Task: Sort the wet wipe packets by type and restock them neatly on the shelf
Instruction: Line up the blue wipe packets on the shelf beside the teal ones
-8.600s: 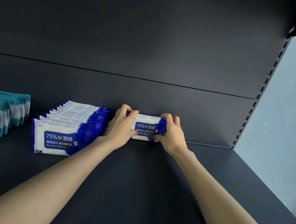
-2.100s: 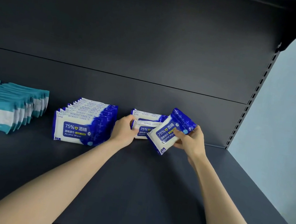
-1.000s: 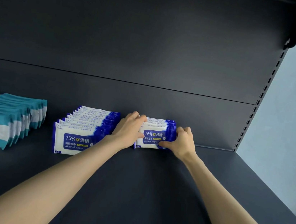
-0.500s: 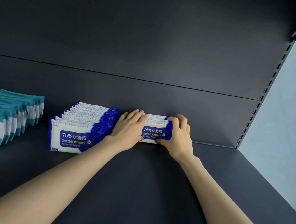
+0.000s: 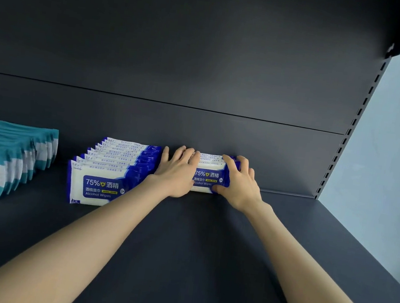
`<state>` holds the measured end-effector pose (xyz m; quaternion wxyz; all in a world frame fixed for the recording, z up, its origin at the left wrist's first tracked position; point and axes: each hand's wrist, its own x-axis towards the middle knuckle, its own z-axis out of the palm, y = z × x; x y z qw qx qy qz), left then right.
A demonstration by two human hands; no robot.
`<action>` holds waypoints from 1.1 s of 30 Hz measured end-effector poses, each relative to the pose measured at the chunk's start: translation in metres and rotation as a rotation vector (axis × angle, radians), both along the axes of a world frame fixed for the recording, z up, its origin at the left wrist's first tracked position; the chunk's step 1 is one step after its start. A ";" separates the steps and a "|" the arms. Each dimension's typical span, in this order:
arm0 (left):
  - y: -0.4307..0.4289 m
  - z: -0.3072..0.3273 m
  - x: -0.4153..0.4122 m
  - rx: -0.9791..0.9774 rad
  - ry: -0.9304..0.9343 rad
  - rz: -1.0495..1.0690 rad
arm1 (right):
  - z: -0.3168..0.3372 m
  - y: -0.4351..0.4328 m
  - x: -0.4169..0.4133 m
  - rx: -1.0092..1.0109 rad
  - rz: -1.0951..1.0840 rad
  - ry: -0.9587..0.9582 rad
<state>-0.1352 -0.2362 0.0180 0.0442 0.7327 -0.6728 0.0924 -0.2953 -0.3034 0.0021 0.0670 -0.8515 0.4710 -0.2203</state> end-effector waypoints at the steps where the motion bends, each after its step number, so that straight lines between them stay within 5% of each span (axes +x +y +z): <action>1: 0.000 0.001 0.000 0.001 0.002 -0.001 | 0.001 0.001 0.000 0.011 -0.002 0.006; 6: 0.010 0.016 -0.002 -0.055 0.064 -0.028 | 0.017 0.016 -0.006 0.020 -0.042 -0.048; 15: 0.120 0.058 -0.060 -0.476 0.327 -0.123 | 0.062 0.111 -0.072 -0.201 0.056 -0.343; 22: 0.255 -0.009 -0.154 -0.690 0.525 -0.114 | 0.001 0.229 -0.166 -0.278 0.218 -0.491; 33: 0.384 -0.264 -0.251 -0.180 0.828 0.219 | -0.246 0.353 -0.256 0.275 0.115 -0.350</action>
